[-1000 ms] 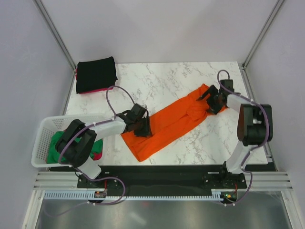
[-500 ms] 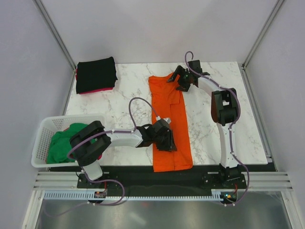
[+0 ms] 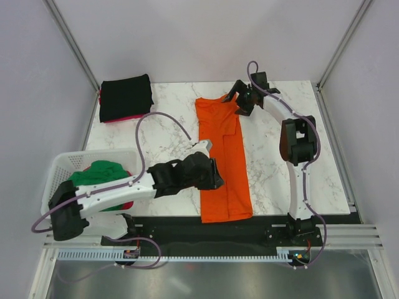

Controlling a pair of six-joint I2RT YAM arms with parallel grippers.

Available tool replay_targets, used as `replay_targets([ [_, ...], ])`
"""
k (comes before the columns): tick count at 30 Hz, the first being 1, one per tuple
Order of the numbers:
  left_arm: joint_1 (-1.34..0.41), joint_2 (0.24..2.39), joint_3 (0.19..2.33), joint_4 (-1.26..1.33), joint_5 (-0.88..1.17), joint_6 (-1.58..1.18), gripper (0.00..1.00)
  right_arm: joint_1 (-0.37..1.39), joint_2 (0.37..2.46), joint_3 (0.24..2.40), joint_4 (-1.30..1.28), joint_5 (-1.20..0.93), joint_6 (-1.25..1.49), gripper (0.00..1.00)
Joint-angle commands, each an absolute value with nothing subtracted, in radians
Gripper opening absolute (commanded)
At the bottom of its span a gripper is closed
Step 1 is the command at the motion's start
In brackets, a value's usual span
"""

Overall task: Fold and stack the t-shirts
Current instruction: Fold the tshirt

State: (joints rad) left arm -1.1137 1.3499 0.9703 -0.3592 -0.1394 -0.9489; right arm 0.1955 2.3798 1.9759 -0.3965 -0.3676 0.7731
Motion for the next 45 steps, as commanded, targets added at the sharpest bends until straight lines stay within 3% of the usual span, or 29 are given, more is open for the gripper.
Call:
replay_targets([
  [1,-1.149,1.234,0.907,-0.480,-0.267,-0.980,0.42,0.189,2.174,2.007,-0.435,-0.373,0.744,0.96],
  [4,-1.187,1.141,0.795,-0.480,-0.285,-1.084,0.41,0.190,2.013,1.869,-0.534,-0.345,0.680,0.96],
  [10,-1.207,1.123,0.655,-0.431,-0.262,-1.184,0.40,0.207,1.519,1.240,-0.617,-0.152,0.663,0.94],
  [14,-1.207,1.134,0.611,-0.385,-0.258,-1.192,0.39,0.250,1.194,0.825,-0.617,-0.101,0.670,0.86],
  [17,-1.207,1.137,0.572,-0.330,-0.252,-1.206,0.39,0.299,1.033,0.648,-0.633,-0.107,0.712,0.75],
  [26,-1.207,1.141,0.499,-0.249,-0.227,-1.229,0.38,0.423,0.821,0.399,-0.652,-0.167,0.837,0.56],
  [37,-1.207,1.154,0.445,-0.184,-0.207,-1.258,0.37,0.569,0.842,0.279,-0.540,-0.150,0.930,0.43],
  [41,-1.207,1.167,0.425,-0.154,-0.175,-1.261,0.39,0.572,0.853,0.284,-0.535,-0.146,0.925,0.21],
  [45,-1.209,1.225,0.445,-0.146,-0.127,-1.253,0.40,0.572,0.865,0.287,-0.531,-0.144,0.919,0.09],
])
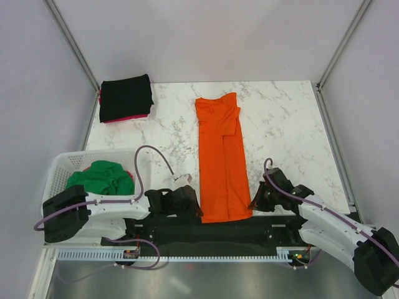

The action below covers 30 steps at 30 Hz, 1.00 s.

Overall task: Fold and stack the t-shirts
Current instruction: Fold the tshirt

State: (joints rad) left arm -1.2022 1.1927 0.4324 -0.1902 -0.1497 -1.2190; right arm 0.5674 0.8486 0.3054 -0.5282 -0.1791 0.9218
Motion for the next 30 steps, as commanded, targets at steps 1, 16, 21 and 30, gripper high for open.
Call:
replay_targets([
  [1,-1.209,1.245,0.457,-0.147,-0.123,-1.250,0.40,0.572,0.871,0.290,-0.529,-0.146,0.914,0.08],
  [16,-1.212,1.325,0.483,-0.095,-0.094,-1.213,0.36,0.572,0.894,0.296,-0.523,-0.160,0.881,0.01],
  [21,-1.212,1.345,0.503,-0.074,-0.120,-1.192,0.13,0.572,0.893,0.298,-0.523,-0.166,0.868,0.00],
  [30,-1.213,1.218,0.483,-0.121,-0.173,-1.206,0.02,0.571,0.807,0.334,-0.627,-0.166,0.854,0.00],
])
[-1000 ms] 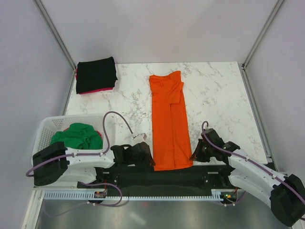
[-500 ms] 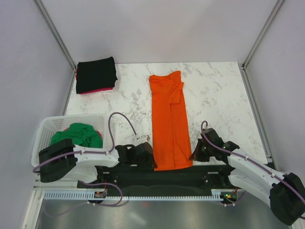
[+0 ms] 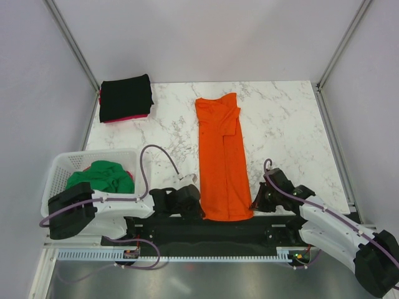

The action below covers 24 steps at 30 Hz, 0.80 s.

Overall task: Fold and stack the t-shirts
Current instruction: Fold the tshirt

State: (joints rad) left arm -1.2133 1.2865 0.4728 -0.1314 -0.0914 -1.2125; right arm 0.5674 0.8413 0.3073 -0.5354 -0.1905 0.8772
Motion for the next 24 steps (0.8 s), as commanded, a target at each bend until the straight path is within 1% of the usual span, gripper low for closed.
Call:
replay_targets([
  [1,-1.213,1.204,0.482,-0.127,-0.173,-1.212,0.02,0.572,0.789,0.354,-0.653,-0.166,0.854,0.00],
  [9,-1.213,1.097,0.537,-0.204,-0.192,-1.207,0.02,0.571,0.753,0.433,-0.727,-0.153,0.847,0.00],
  [12,-1.212,1.071,0.575,-0.256,-0.228,-1.198,0.02,0.572,0.761,0.485,-0.745,-0.117,0.842,0.00],
  [15,-1.203,1.071,0.620,-0.307,-0.279,-1.163,0.02,0.572,0.831,0.566,-0.759,-0.049,0.815,0.00],
  [18,-1.157,1.095,0.669,-0.334,-0.284,-1.112,0.02,0.571,0.931,0.656,-0.741,-0.006,0.782,0.00],
  [21,-1.077,1.121,0.719,-0.336,-0.256,-1.039,0.02,0.555,1.029,0.764,-0.730,0.052,0.734,0.00],
  [24,-0.959,1.162,0.800,-0.336,-0.213,-0.967,0.02,0.513,1.165,0.870,-0.718,0.110,0.654,0.00],
])
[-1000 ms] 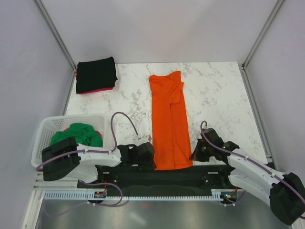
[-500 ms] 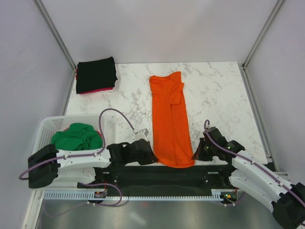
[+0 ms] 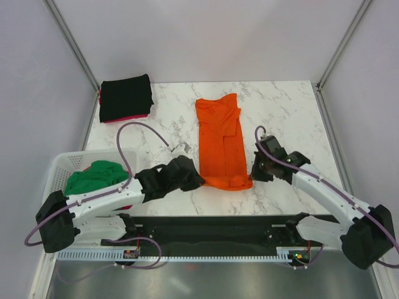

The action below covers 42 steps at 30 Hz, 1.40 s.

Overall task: Fold and stack the t-shirts
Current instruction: Fold the tshirt

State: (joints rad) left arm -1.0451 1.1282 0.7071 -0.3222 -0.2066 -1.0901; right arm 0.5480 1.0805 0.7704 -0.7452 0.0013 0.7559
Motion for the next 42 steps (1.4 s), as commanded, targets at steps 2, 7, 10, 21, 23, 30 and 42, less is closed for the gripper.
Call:
replay_targets([
  [2,-0.919,1.193,0.834,-0.336,-0.177,-0.919,0.02,0.464,1.222,0.942,-0.709,0.127,0.620,0.00],
  [7,-0.813,1.327,0.949,-0.337,-0.137,-0.827,0.02,0.388,1.391,1.086,-0.667,0.115,0.545,0.00],
  [10,-0.759,1.402,1.008,-0.336,-0.118,-0.787,0.02,0.379,1.483,1.149,-0.635,0.088,0.535,0.00],
  [21,-0.615,1.652,1.186,-0.328,-0.018,-0.684,0.02,0.357,1.730,1.328,-0.611,0.072,0.511,0.00],
  [23,-0.604,1.683,1.204,-0.324,-0.005,-0.672,0.02,0.351,1.756,1.347,-0.607,0.077,0.508,0.00],
  [30,-0.529,1.900,1.380,-0.336,0.098,-0.628,0.21,0.333,1.933,1.495,-0.632,0.084,0.511,0.12],
  [42,-0.393,1.843,1.636,-0.630,0.164,-0.545,0.49,0.296,1.785,1.669,-0.747,-0.041,0.471,0.89],
])
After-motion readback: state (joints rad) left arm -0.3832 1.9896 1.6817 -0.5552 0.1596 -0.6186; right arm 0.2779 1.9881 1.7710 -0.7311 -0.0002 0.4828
